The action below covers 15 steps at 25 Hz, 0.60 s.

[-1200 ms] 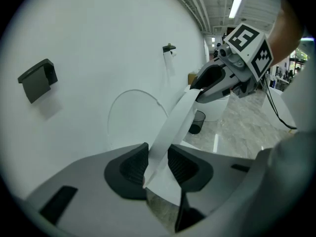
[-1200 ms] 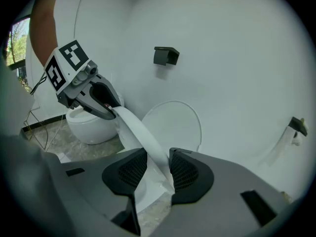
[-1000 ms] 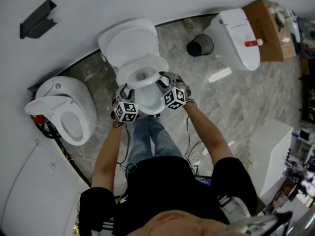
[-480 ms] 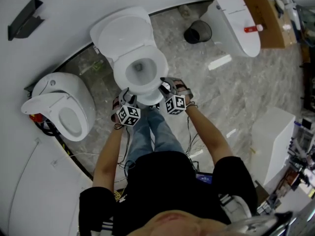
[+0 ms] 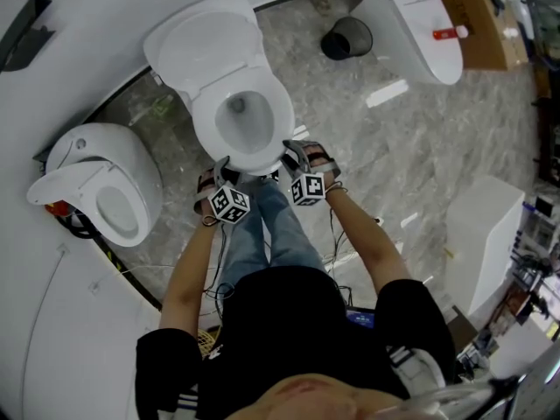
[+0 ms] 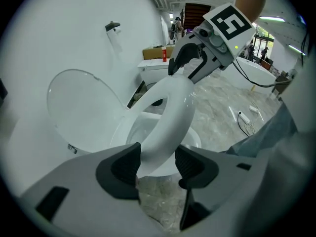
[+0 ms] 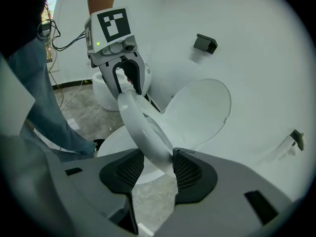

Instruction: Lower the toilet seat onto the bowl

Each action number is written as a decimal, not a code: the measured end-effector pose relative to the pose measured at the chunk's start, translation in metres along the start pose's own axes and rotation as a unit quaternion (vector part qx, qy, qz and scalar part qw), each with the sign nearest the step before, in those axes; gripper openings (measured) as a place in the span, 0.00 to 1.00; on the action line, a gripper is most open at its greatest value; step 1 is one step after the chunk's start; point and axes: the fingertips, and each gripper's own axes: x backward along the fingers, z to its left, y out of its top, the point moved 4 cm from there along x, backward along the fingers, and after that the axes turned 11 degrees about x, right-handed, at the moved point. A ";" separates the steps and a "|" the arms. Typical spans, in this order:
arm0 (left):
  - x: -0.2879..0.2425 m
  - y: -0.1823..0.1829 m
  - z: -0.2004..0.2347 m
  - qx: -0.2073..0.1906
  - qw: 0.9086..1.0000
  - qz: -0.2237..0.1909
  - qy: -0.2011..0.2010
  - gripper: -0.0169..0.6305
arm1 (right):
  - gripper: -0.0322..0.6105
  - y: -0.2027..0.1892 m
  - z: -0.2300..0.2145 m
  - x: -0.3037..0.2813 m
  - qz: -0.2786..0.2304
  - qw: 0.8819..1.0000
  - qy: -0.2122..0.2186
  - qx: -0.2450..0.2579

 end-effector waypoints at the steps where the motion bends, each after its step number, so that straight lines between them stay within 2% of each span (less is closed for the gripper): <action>1: -0.002 -0.002 -0.003 -0.003 1.000 0.003 -0.003 0.36 | 0.35 -0.003 0.004 -0.001 0.001 1.000 0.002 0.002; 10: -0.027 -0.021 -0.029 -0.049 0.998 0.029 -0.026 0.40 | 0.37 -0.018 0.040 -0.008 0.018 1.000 0.004 0.017; 15: -0.045 -0.035 -0.043 -0.073 0.995 0.045 -0.041 0.42 | 0.40 -0.031 0.065 -0.020 0.043 0.999 0.025 0.019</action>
